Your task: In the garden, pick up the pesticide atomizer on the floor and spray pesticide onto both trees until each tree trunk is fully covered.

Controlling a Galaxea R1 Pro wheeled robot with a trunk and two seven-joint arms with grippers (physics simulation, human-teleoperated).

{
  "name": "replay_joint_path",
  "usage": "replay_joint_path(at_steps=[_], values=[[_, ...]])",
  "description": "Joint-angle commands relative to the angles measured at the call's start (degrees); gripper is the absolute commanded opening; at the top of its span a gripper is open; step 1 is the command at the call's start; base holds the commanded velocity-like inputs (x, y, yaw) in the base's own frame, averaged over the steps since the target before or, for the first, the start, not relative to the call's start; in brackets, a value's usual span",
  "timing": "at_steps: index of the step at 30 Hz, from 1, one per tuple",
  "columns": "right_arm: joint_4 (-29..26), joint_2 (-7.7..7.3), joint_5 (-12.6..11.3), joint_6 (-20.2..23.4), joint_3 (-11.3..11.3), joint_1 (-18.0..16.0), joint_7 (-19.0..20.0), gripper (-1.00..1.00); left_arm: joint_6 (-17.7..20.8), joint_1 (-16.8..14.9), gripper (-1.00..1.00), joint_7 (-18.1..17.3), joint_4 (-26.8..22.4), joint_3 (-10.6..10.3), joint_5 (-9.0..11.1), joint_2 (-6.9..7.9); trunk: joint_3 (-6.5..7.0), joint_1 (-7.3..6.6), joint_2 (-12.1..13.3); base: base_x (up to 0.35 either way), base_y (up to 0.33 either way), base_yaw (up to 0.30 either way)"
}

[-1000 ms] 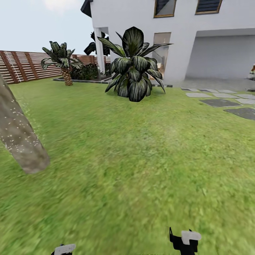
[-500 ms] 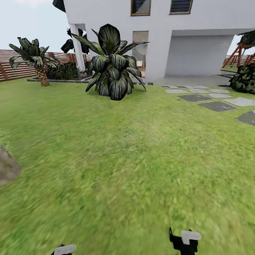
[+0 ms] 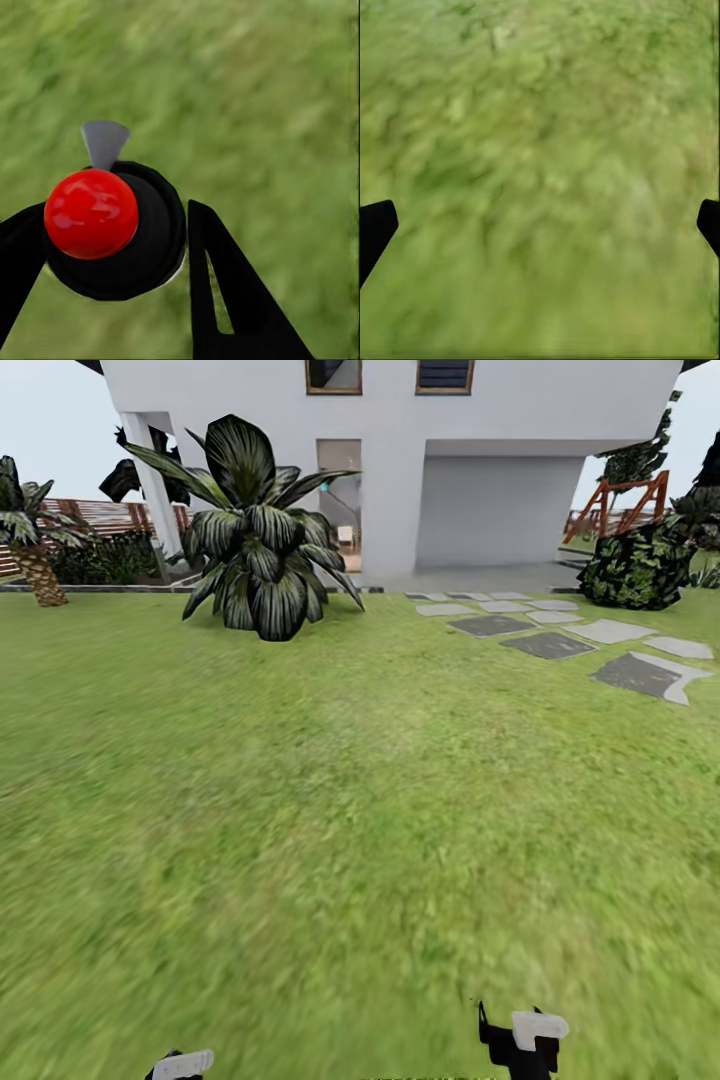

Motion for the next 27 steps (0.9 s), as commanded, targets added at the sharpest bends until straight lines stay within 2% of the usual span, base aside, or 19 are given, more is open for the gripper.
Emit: replay_joint_path(at_steps=[1, 18, 27], values=[[0.0, 0.0, 0.0, 0.0, 0.0, -0.01, 0.0, 1.0, 0.0, 0.0, -1.0, 0.02, -0.01, 0.0, 0.0, 0.0, -0.05, 0.0, 0.0, 0.0, -0.274, -0.266], [0.0, 0.0, 0.0, 0.0, 0.0, 0.02, 0.0, 1.0, -0.08, 0.0, -1.0, 0.02, -0.01, 0.0, 0.0, 0.0, -0.18, 0.0, 0.0, -0.001, -0.274, -0.293], [0.0, 0.0, 0.0, 0.0, 0.0, 0.01, 0.0, 1.0, -0.08, 0.01, -1.0, 0.02, -0.01, 0.0, 0.0, 0.0, -0.18, 0.0, 0.0, -0.072, -0.274, -0.3]])
